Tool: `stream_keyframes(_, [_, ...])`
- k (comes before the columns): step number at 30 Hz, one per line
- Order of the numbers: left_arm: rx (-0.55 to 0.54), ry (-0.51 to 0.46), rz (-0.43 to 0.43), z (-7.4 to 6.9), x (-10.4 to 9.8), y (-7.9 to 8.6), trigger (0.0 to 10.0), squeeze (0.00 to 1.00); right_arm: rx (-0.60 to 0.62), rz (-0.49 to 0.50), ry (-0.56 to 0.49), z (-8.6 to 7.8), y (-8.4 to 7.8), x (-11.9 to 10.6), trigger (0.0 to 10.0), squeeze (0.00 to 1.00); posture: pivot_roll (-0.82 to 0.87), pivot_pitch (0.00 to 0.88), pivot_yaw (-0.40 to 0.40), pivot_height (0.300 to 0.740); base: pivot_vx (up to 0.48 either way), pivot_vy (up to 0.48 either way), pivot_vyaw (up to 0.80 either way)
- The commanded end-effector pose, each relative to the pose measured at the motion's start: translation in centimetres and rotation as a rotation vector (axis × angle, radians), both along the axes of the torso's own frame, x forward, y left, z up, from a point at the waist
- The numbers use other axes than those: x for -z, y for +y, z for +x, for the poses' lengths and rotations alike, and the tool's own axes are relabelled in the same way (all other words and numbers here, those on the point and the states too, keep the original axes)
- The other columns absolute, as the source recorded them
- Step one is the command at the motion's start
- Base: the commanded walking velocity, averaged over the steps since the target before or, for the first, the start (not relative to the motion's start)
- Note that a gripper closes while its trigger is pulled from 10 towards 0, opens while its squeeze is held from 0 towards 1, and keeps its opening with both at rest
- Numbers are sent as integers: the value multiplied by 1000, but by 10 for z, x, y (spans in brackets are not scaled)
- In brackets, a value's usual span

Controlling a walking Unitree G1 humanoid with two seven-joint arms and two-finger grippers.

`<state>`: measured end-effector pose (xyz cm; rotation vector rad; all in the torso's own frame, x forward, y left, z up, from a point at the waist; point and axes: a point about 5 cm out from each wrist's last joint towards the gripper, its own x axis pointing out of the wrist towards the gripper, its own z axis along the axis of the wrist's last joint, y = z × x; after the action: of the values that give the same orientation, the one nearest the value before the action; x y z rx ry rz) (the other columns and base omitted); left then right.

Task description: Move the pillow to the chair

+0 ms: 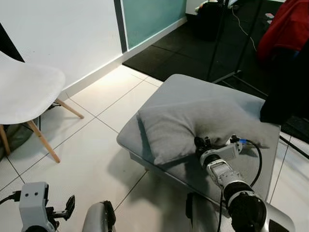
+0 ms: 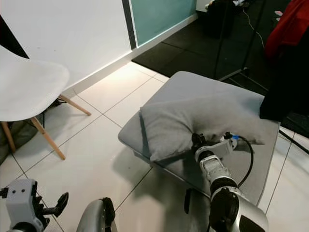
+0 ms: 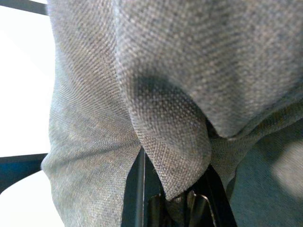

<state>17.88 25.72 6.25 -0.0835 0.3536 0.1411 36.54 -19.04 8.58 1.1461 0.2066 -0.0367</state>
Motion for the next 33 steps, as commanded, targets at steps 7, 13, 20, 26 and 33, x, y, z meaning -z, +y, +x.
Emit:
stream_keyframes(7, [-27, -4, -22, 6, 1, -1, 10000, 0, -32, -54, -120, 11, -5, -25, 0, 0, 82, 234, 32, 470, 0, 0, 0])
stream_keyframes(13, [-34, -34, -40, 18, 2, -5, 10000, 0, -100, -122, -265, 25, -2, -60, 0, 0, 40, 202, 9, 470, 0, 0, 0])
stream_keyframes(20, [-54, -67, -52, 38, 3, -3, 10000, 0, -247, -281, -384, 33, 12, -86, 0, 0, 11, 126, 1, 470, 0, 0, 0])
stream_keyframes(26, [-58, -127, -56, 55, -9, -4, 10000, 0, -292, -287, -420, 27, 6, -82, 0, 0, 3, 87, -12, 475, 0, 0, 0])
stream_keyframes(33, [-121, -201, 2, 78, -24, 8, 10000, 0, -301, -289, -419, 22, -3, -77, 0, 0, -49, 29, -23, 500, 0, 0, 0])
